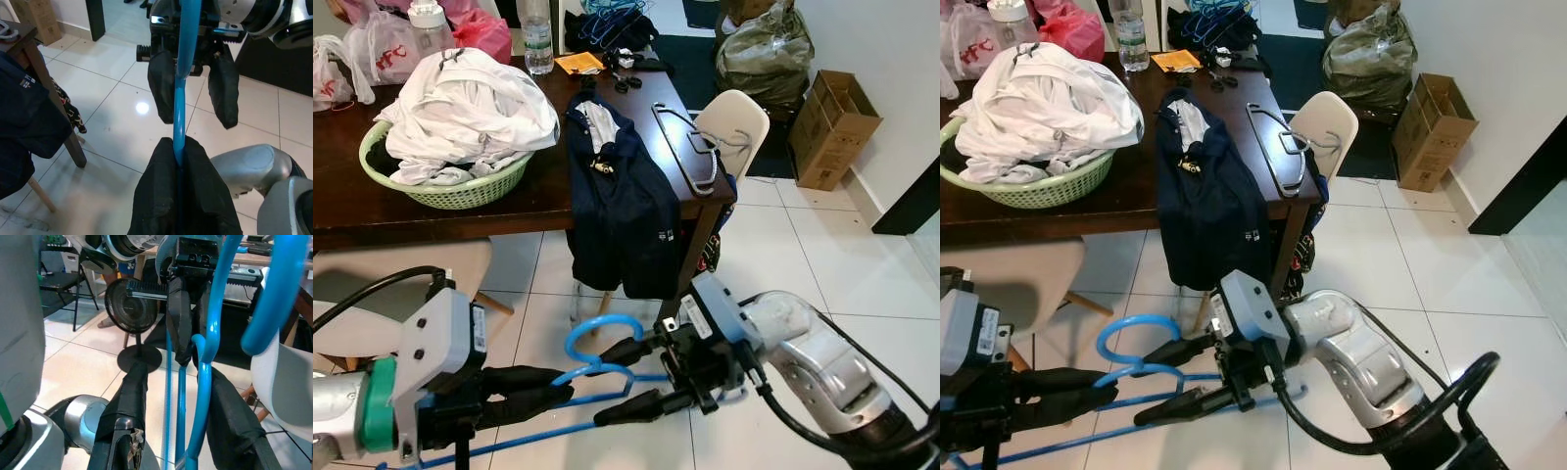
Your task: Hang hanger
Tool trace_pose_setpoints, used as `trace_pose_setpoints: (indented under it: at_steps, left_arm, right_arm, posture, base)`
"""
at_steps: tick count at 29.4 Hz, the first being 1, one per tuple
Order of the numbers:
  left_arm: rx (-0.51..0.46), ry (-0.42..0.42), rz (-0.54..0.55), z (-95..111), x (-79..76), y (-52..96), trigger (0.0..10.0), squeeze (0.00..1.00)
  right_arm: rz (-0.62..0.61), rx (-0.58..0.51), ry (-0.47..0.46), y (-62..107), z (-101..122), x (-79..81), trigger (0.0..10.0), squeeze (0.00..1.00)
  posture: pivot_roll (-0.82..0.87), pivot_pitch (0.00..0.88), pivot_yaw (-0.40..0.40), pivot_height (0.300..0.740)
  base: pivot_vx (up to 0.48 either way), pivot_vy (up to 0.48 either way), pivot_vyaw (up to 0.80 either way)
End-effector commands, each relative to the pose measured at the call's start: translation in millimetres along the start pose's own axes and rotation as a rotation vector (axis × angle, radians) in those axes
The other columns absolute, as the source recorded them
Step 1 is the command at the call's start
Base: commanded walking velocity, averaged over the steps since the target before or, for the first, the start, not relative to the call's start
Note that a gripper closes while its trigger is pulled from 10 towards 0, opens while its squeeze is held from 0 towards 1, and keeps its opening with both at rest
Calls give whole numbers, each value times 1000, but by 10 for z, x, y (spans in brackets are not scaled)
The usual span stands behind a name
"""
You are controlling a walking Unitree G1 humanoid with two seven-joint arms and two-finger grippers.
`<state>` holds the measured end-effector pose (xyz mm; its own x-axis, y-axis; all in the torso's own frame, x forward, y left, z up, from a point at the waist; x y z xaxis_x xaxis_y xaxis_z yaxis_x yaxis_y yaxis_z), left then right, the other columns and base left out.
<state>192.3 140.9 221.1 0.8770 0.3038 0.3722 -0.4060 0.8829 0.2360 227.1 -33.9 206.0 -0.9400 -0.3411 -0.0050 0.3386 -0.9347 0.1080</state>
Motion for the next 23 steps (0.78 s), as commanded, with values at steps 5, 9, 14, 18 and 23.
trace_pose_setpoints:
  at_steps: [5,9,14,18,23]
  left_arm:
    - [-70,-18,26,103,34,-65,10000,0]
    - [-85,-18,32,130,40,-92,10000,0]
    - [-90,-13,27,139,30,-105,10000,0]
    - [-89,-4,7,146,-7,-105,10000,0]
    - [-76,10,-8,125,-69,-101,10000,0]
  right_arm:
    - [51,4,-27,-164,-88,56,10000,0]
    - [25,11,-18,-204,-140,24,10000,0]
    - [-4,28,4,-245,-193,-12,10000,0]
    - [-83,54,50,-258,-240,-141,10000,0]
    - [-74,55,30,-191,-225,-161,10000,0]
  posture:
    - [82,121,33,740]
    - [83,123,32,740]
    - [82,123,35,740]
    - [85,124,35,740]
    - [85,124,36,740]
  base:
    - [0,0,0]
    - [0,0,0]
    - [0,0,0]
    - [0,0,0]
    - [0,0,0]
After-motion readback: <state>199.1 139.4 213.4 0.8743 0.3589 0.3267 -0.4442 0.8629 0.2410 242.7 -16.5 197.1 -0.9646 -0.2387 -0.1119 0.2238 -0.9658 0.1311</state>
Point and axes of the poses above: a point about 5 cm out from each wrist's last joint towards the gripper, its own y axis pointing back from the gripper into the wrist, its own z axis along the axis of the wrist's last joint, x = y × z, the point moved 4 cm from there along -y, pointing out of the wrist towards the gripper, and after that the axes turned 13 degrees about -y, right-handed, at the moved point
